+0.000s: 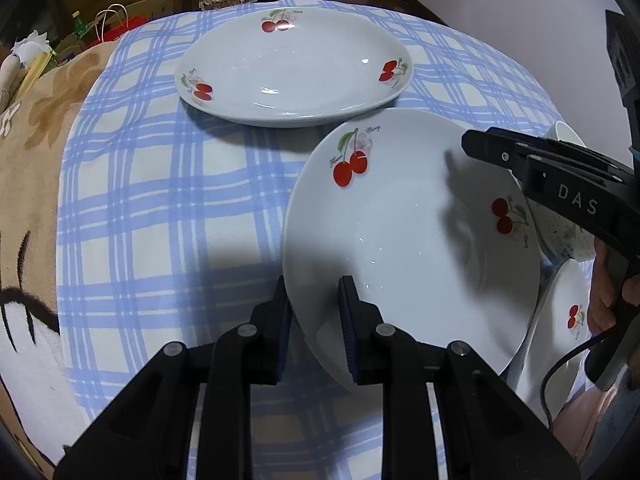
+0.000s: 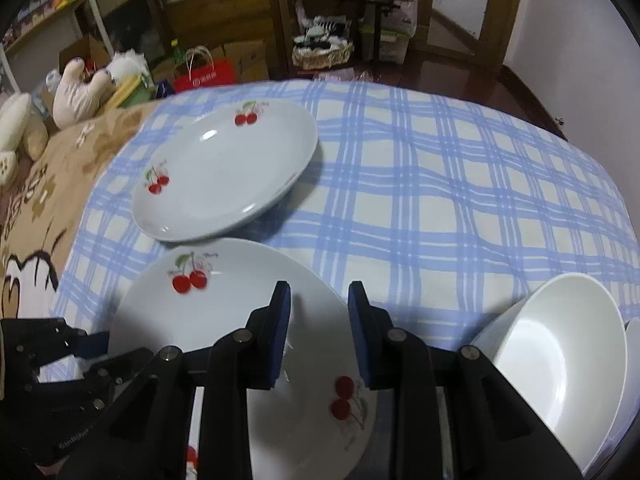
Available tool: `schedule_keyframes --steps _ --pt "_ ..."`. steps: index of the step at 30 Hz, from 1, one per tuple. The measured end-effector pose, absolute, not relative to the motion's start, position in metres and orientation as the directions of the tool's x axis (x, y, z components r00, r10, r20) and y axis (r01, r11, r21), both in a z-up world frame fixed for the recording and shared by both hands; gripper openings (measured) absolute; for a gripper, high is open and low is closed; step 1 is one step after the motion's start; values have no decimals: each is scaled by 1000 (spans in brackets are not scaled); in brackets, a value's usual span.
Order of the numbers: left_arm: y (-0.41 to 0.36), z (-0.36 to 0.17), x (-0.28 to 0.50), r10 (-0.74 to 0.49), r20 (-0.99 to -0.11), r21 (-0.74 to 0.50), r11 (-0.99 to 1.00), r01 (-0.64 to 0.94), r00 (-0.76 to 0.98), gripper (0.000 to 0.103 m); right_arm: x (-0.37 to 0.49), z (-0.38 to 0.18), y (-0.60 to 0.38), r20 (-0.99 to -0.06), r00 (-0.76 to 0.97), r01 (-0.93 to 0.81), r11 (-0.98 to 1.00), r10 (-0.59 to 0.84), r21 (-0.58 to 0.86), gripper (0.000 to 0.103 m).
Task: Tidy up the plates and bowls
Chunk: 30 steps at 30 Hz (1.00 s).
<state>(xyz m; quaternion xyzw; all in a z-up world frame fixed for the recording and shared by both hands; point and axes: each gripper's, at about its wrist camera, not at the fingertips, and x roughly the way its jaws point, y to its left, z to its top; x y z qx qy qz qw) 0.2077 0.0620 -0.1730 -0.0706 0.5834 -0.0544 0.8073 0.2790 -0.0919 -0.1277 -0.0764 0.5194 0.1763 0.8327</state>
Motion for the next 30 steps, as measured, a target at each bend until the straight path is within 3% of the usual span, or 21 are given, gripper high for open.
schedule_keyframes --steps 4,13,17,23,30 --pt "63 -173 209 -182 -934 -189 982 4 306 22 286 -129 -97 -915 334 -368 925 226 94 32" --pt "70 -177 211 -240 -932 -258 966 -30 272 22 287 -142 -86 -951 283 -424 906 127 -5 32" --pt "77 -177 213 -279 -923 -305 950 -61 266 18 290 -151 -79 -960 259 -442 897 104 -22 40" --pt "86 -176 209 -295 -918 -332 938 -104 264 16 289 -148 -88 -957 249 -405 913 148 36 31" --pt "92 -164 193 -227 -940 -263 958 -117 255 16 274 -149 -84 -954 203 -424 898 219 116 28"
